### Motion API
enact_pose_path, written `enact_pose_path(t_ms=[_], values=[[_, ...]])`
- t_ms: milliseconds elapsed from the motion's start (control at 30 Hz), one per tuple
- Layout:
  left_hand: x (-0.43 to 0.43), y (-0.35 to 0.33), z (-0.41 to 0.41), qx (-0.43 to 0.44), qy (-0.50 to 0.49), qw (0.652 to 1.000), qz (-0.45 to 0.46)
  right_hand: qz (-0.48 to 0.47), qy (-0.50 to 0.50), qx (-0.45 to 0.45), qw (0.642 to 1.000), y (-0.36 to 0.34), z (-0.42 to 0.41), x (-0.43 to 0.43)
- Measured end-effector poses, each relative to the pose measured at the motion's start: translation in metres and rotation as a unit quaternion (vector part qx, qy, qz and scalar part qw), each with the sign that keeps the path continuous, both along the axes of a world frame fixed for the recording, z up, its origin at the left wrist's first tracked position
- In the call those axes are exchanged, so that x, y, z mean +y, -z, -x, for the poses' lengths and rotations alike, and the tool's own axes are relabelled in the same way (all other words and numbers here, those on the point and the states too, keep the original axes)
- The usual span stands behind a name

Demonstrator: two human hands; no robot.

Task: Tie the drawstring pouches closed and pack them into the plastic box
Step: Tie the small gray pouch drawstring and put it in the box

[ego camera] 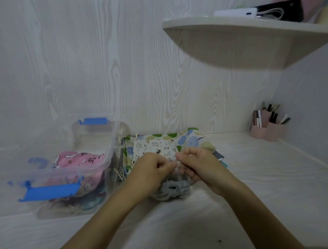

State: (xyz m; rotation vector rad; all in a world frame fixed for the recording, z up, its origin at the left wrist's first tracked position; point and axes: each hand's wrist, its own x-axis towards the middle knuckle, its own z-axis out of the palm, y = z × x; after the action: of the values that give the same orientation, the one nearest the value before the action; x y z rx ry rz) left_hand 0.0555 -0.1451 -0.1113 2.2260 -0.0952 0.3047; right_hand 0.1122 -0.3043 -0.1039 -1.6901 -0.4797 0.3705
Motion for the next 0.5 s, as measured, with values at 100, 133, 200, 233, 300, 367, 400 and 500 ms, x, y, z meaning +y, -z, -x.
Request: enact_pose_path(t_ms=[100,133,200,233,300,367,400,500], values=[[0.006,-0.007,0.004,-0.030,-0.044,0.999,-0.005,-0.018,-0.004,-0.012,1.000,-0.001,0.003,-0.003],[0.007,-0.010,0.006,-0.038,-0.052,0.998,-0.028,0.002,-0.006,-0.050,0.999,0.000,0.005,-0.003],[0.007,-0.016,0.010,-0.033,-0.035,0.996,-0.068,0.060,-0.013,-0.160,0.985,0.003,0.009,-0.001],[0.006,-0.019,0.013,-0.023,-0.015,0.996,-0.080,0.091,-0.022,-0.219,0.971,0.003,0.012,0.001],[0.005,-0.024,0.015,-0.010,0.007,0.996,-0.093,0.130,-0.031,-0.296,0.946,0.002,0.018,0.005],[0.002,-0.027,0.016,-0.022,-0.014,0.996,-0.090,0.103,-0.038,-0.260,0.959,0.000,0.018,0.005],[0.001,-0.029,0.017,-0.036,-0.029,0.996,-0.081,0.072,-0.055,-0.216,0.972,-0.001,0.018,0.004],[-0.004,-0.031,0.017,-0.074,-0.053,0.994,-0.058,-0.021,-0.105,-0.116,0.987,-0.002,0.015,0.001]])
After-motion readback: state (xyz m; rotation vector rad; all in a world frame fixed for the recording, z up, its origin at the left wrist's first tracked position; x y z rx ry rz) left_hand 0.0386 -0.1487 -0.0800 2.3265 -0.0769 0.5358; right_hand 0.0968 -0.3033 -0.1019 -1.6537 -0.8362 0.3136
